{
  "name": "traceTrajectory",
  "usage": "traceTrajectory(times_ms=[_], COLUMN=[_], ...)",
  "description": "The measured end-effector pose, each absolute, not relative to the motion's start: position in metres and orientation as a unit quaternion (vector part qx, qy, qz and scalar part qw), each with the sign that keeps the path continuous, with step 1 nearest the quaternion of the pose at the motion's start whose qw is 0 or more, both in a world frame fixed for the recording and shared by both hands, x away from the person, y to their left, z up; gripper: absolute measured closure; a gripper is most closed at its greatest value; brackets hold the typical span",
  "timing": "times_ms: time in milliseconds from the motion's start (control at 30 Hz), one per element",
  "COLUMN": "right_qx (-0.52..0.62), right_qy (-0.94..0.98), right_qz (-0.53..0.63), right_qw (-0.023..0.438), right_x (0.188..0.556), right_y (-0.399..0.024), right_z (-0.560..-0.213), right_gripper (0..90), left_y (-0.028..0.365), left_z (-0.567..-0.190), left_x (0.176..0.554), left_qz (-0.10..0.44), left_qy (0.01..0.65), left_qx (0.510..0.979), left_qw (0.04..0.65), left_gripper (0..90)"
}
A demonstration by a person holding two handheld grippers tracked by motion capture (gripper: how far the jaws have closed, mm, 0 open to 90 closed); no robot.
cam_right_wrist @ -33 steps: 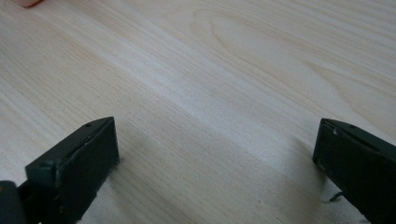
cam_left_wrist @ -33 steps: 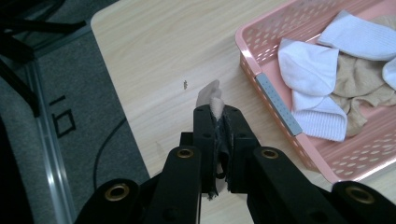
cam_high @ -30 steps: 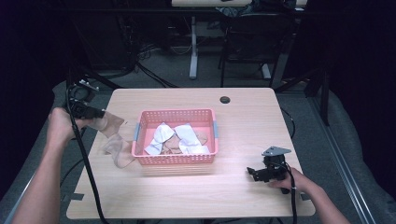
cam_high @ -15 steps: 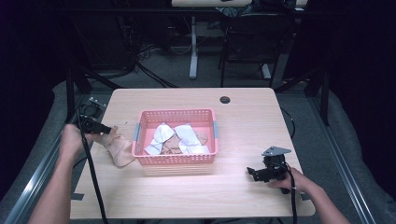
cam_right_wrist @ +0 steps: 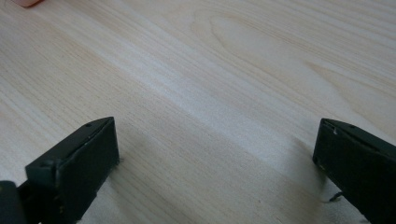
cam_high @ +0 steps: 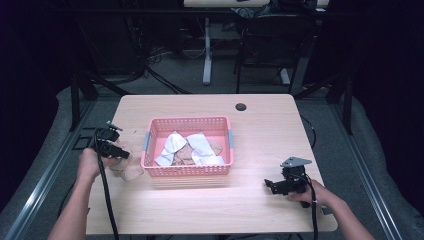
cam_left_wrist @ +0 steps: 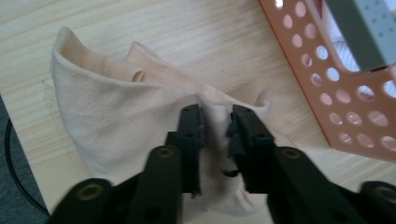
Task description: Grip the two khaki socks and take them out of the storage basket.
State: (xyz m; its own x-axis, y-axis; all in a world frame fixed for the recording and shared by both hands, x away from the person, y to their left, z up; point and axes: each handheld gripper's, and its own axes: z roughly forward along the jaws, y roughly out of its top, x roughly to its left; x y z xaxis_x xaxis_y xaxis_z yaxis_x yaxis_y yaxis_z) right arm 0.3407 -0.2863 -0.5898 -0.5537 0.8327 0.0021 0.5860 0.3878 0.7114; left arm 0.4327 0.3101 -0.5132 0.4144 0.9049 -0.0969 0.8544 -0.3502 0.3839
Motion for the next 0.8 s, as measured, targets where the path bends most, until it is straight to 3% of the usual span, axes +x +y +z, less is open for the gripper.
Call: traceTrajectory(times_ms=[433,533,800], right_qx=[0.436,0.437,0.437], right_qy=[0.813,0.813,0.813], right_qz=[0.34,0.341,0.34], right_qw=[0.181,0.181,0.181], right_x=[0.341,0.341,0.341], right_y=[-0.286,-0.286,-0.286], right_z=[-0.59,-0.59,-0.59], right_gripper=[0.0,0.0,0.0], left_y=[0.314,0.315,0.312], left_z=[-0.49,-0.483,-0.48], left_x=[0.409,0.398,0.367], left_qz=[0.097,0.109,0.13], left_qy=[0.542,0.541,0.541], left_qx=[0.8,0.796,0.787], left_qw=[0.238,0.25,0.267], left_gripper=[21.7,15.3,8.5])
